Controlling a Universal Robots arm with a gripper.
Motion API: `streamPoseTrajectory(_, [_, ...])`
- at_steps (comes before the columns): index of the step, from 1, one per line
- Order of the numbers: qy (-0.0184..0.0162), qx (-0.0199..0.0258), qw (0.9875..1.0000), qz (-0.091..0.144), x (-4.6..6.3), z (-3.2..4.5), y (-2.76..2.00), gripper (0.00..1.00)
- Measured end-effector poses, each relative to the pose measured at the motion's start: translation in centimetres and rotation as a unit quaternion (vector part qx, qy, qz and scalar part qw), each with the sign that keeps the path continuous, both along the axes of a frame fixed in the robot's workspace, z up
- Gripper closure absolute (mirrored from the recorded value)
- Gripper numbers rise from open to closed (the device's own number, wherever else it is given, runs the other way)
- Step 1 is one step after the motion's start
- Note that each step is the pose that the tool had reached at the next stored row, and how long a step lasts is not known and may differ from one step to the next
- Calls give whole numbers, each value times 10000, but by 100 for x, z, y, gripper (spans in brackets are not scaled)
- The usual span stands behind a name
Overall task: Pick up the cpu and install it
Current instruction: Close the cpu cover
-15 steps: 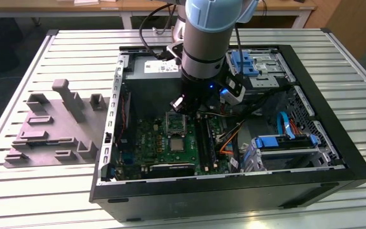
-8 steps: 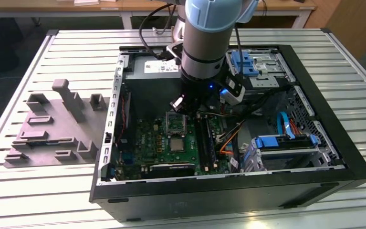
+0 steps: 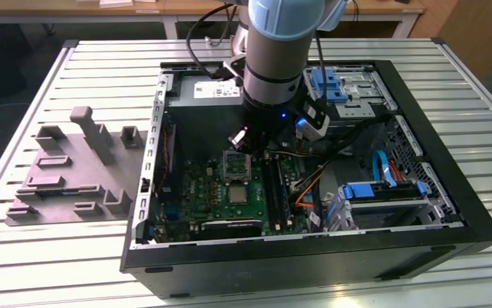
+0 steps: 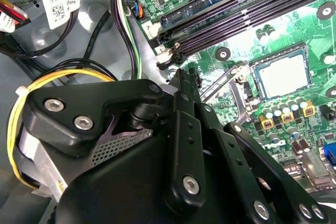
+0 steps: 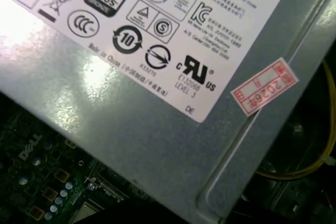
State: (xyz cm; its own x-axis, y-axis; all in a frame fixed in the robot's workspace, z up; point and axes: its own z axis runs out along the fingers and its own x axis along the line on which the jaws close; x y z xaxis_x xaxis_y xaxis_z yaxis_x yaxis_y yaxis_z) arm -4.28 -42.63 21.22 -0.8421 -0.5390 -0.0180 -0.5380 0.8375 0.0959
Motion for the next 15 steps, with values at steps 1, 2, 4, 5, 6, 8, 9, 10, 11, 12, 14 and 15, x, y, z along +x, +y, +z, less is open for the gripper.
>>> streamPoseTrajectory(1, [0, -2, 10000, 0, -3, 12, 0, 89])
streamPoseTrajectory(2, [0, -3, 10000, -1, -6, 23, 0, 89])
streamPoseTrajectory(4, [1, -5, 10000, 0, -7, 48, 0, 89])
streamPoseTrajectory(5, [2, -7, 10000, 0, -8, 60, 0, 89])
streamPoseTrajectory(6, [4, -9, 10000, 0, -8, 68, 0, 89])
streamPoseTrajectory(8, [6, -17, 10000, 0, -8, 70, 0, 89])
streamPoseTrajectory(9, [6, -18, 10000, 0, -8, 71, 0, 89])
streamPoseTrajectory(10, [6, -21, 10000, 0, -8, 72, 0, 89])
streamPoseTrajectory(11, [6, -23, 10000, 0, -8, 72, 0, 89])
streamPoseTrajectory(12, [6, -25, 10000, 0, -8, 72, 0, 89])
streamPoseTrajectory(14, [6, -31, 10000, 0, -8, 74, 0, 89])
streamPoseTrajectory(15, [6, -36, 10000, 0, -8, 78, 0, 89])
